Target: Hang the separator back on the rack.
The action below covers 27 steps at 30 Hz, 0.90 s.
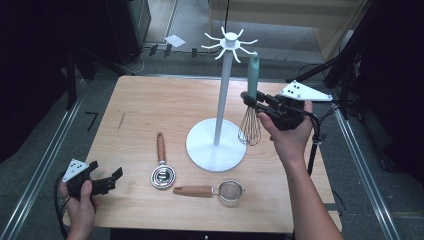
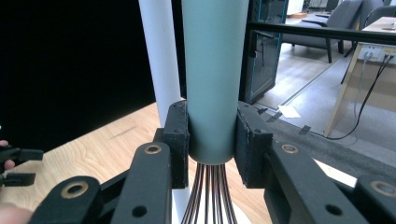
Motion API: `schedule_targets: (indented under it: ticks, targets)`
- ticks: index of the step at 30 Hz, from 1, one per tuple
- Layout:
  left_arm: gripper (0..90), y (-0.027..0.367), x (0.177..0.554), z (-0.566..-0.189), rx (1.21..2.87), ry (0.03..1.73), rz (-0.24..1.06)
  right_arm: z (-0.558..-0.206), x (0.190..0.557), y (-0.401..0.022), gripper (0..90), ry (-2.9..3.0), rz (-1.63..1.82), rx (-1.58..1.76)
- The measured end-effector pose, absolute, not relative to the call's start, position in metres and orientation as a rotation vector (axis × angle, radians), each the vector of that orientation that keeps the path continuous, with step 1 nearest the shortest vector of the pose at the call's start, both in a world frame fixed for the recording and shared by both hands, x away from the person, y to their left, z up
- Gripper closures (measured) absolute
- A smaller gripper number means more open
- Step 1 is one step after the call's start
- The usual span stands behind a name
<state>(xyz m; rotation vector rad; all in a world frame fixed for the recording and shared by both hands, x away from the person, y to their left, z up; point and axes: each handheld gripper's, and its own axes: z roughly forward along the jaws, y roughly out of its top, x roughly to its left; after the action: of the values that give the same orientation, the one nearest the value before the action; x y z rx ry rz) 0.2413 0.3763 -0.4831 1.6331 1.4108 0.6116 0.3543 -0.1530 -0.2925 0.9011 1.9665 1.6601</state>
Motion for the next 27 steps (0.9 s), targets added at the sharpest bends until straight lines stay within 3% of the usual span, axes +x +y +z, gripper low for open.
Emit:
schedule_targets:
  ticks: [27]
  targets:
    - [0.0, 0.376, 0.241, -0.483, 1.634, 1.411, 0.615, -0.282, 0.339, -0.155, 70.9, 1.924, 1.727, 0.811]
